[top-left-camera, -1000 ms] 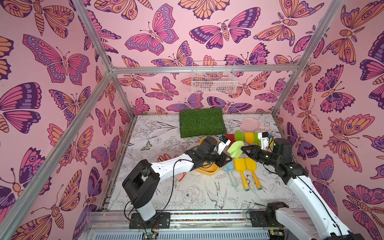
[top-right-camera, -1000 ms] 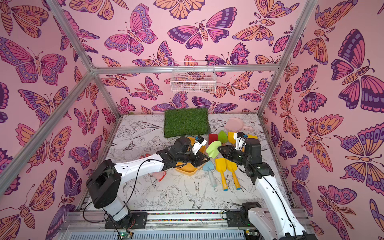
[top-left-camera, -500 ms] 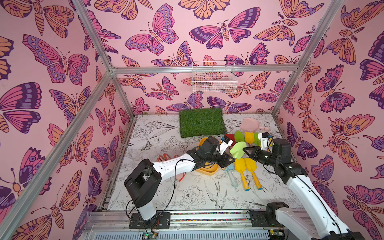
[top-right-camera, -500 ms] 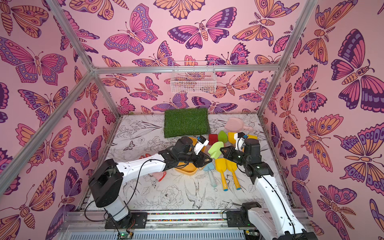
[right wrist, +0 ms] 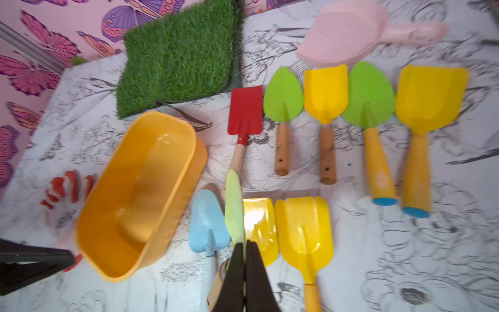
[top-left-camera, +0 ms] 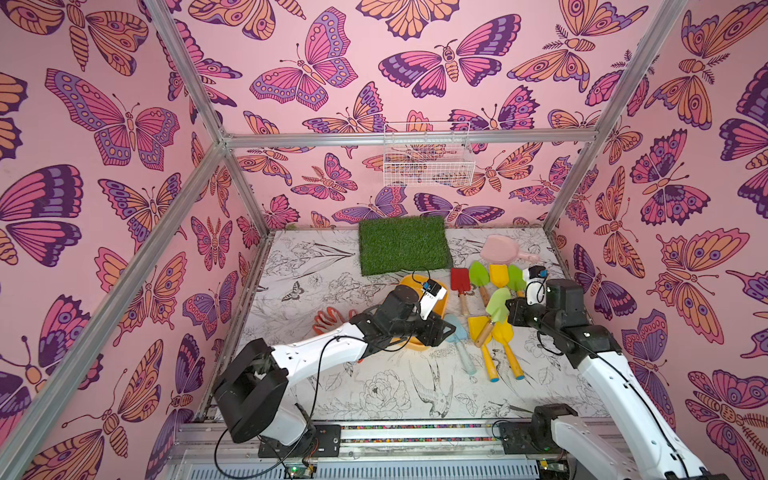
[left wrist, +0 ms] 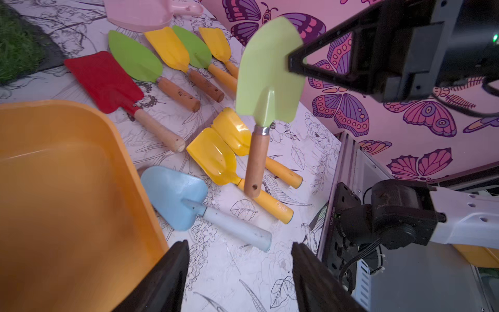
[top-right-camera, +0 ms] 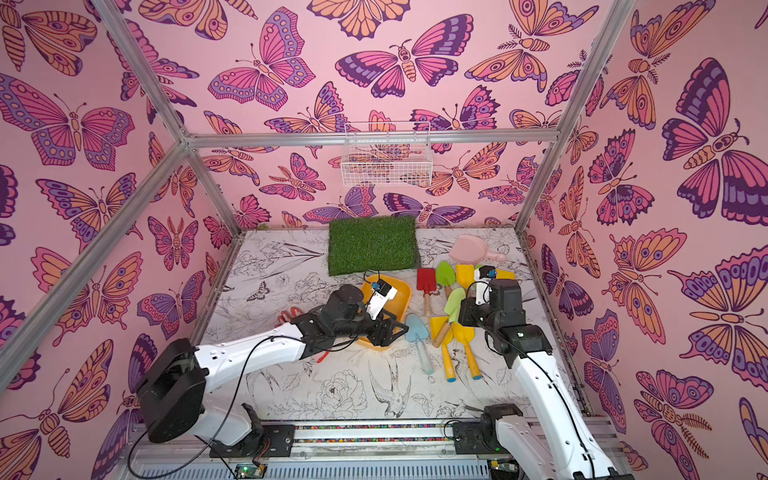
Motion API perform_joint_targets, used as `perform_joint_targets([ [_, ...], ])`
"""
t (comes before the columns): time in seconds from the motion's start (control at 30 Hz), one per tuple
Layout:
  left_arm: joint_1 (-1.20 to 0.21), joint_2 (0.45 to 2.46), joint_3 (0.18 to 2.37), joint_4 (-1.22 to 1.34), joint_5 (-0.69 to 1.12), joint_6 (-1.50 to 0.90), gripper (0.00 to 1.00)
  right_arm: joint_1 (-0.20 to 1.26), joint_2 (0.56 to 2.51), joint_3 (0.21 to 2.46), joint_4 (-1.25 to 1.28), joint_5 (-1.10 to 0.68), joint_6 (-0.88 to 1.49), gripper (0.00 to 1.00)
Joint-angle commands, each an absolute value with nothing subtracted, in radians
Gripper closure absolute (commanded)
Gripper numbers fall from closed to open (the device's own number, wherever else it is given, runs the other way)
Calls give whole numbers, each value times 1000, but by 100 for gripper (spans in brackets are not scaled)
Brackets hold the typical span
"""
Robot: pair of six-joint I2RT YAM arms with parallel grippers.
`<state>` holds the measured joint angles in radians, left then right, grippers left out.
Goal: Take the shovel out of the storage box
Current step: Place the shovel at the center of the board.
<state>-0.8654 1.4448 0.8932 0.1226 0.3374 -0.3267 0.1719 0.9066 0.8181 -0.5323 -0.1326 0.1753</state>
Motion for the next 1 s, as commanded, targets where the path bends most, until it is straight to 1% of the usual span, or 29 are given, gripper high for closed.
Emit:
perform_joint_targets([
  [0.0, -845, 1376, 840, 80, 291, -331, 34, 172, 947, 931, -666, 81, 6, 100],
  [0.13, -840, 1293, 785, 33, 252, -328, 35, 143, 1023, 1016, -768, 196, -108, 100],
  [0.23, -841, 1222, 752, 20, 255, -330, 35, 73, 1103, 1097, -876, 160, -158, 100],
  [0.37, -841, 1173, 729, -4, 229, -327, 36, 53, 1208, 1192, -1040, 142, -263, 100],
  [0.5, -839, 1176, 735, -13, 242, -324, 36, 41, 1285, 1224, -1105, 63, -318, 100],
  [0.6, -839, 1195, 741, -14, 272, -328, 36, 38, 1358, 1223, -1156, 57, -342, 100],
  [0.8, -839, 1225, 761, -14, 296, -329, 37, 35, 1441, 1178, -1097, 62, -337, 100],
  [0.97, -839, 1235, 762, -20, 280, -318, 37, 4, 1526, 1130, -1016, -1, -334, 100],
])
